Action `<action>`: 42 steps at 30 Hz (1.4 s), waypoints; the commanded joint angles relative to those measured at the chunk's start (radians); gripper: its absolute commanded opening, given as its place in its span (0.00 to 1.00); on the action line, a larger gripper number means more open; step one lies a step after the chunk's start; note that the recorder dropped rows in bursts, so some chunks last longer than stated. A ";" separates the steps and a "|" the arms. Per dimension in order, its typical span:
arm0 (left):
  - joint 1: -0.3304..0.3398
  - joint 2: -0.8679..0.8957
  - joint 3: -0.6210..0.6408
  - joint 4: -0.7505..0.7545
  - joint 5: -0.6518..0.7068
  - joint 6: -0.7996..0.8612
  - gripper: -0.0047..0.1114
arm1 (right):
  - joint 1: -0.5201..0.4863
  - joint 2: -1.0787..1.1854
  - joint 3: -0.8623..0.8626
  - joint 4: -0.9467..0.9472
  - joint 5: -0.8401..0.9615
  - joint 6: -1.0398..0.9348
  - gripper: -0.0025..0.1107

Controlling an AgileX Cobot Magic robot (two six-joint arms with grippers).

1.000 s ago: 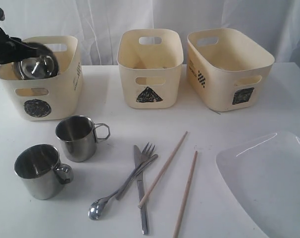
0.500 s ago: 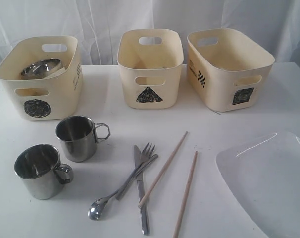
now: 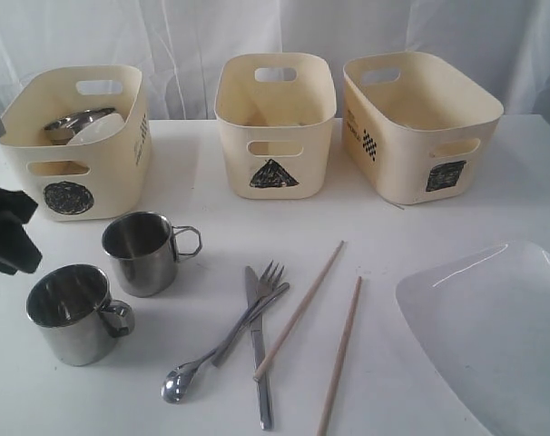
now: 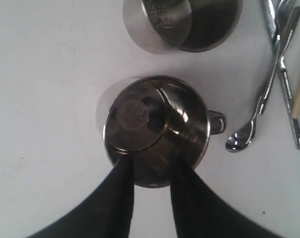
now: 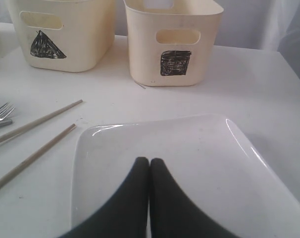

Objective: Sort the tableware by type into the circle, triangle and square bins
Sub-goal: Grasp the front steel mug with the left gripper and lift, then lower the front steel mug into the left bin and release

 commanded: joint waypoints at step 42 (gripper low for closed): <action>0.021 -0.216 -0.107 0.028 -0.904 0.047 0.04 | 0.004 -0.006 0.001 -0.009 0.000 -0.004 0.02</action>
